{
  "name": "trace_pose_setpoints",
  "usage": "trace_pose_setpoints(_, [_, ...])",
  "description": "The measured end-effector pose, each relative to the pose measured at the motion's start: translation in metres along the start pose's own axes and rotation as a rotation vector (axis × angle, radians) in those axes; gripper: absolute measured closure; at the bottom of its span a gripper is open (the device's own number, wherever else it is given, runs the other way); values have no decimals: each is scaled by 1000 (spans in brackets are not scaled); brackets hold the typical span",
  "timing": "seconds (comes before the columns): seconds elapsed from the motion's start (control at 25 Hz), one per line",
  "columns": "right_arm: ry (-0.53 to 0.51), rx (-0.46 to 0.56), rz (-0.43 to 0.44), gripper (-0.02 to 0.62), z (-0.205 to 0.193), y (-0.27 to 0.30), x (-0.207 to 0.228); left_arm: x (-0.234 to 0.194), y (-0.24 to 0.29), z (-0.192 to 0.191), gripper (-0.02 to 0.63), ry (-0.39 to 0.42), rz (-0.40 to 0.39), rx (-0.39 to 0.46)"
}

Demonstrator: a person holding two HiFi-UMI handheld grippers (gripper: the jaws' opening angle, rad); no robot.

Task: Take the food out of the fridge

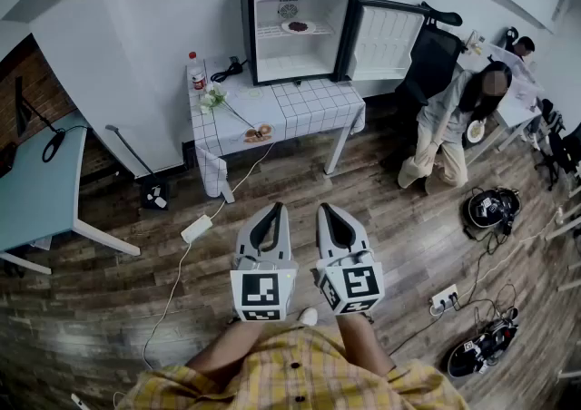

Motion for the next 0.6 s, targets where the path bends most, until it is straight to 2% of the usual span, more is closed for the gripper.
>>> trace_pose_setpoints(0.6, [4, 8, 54, 589, 4, -29, 48, 58, 7, -7, 598, 31, 57, -10])
Point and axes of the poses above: the fingertips, and each gripper's own axes: y forward along the fingers, x to its right, z out of its top, the point moved 10 cm from there along -y, backward along the fingers, and after that the axes turned 5 degrees about x, right-handed, at the moved point
